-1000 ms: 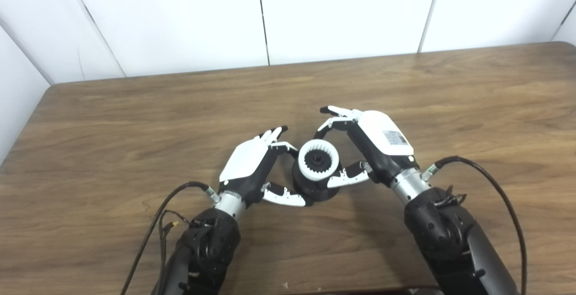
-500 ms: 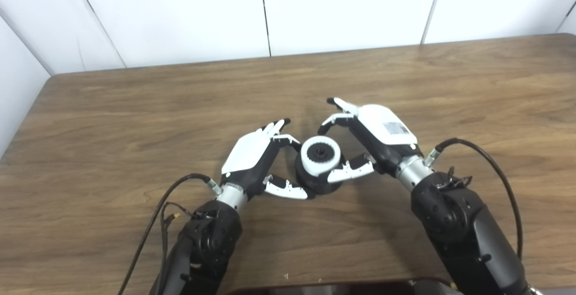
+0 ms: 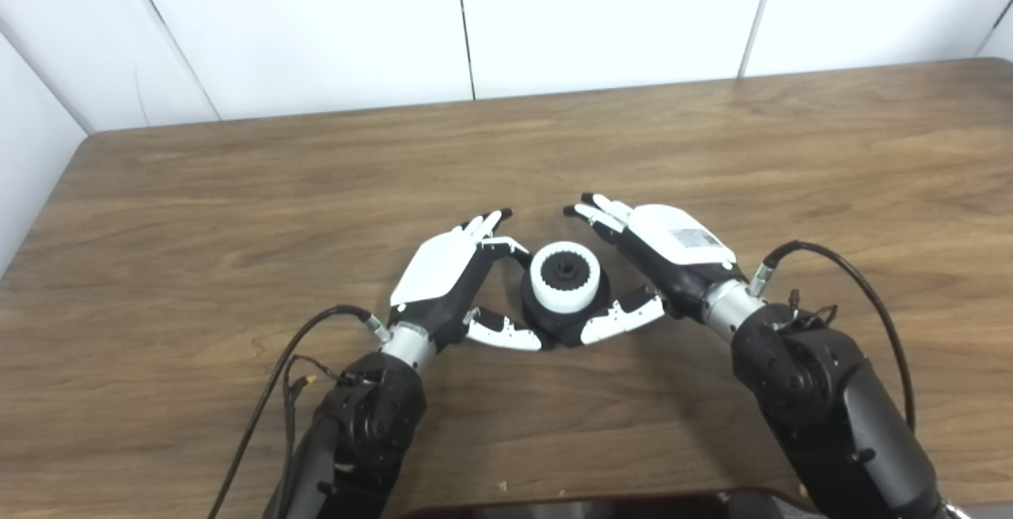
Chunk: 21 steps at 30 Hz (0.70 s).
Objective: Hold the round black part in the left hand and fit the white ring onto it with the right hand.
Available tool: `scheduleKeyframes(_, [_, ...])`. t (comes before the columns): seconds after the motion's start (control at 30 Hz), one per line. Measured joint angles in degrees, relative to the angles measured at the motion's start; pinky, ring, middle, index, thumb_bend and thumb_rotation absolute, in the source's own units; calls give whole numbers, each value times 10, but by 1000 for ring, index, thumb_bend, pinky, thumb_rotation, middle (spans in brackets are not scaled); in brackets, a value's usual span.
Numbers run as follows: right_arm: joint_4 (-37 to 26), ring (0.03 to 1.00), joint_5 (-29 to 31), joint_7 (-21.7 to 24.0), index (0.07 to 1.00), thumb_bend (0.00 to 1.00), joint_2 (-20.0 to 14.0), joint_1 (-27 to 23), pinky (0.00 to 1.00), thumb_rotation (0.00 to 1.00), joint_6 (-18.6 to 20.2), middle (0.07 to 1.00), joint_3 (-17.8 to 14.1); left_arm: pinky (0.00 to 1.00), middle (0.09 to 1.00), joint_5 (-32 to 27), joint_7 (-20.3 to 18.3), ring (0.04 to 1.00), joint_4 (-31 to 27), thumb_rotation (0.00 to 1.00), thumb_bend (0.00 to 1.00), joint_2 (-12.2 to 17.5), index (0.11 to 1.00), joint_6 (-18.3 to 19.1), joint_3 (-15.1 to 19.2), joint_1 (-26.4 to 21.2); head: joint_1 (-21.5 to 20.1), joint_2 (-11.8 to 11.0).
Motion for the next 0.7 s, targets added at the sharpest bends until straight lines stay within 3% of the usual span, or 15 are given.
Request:
scheduleKeyframes(0.37, [0, 1000, 14, 44, 1000, 1000, -34, -9, 910, 448, 3, 1000, -15, 1000, 1000, 0, -2, 1000, -1, 310, 960, 0, 635, 1, 0, 0, 0, 0])
scheduleKeyframes(0.7, [0, 1000, 27, 46, 1000, 1000, -58, -8, 914, 430, 9, 1000, -51, 1000, 1000, -1, -2, 1000, -1, 307, 966, 0, 633, 1, 3, 0, -4, -3])
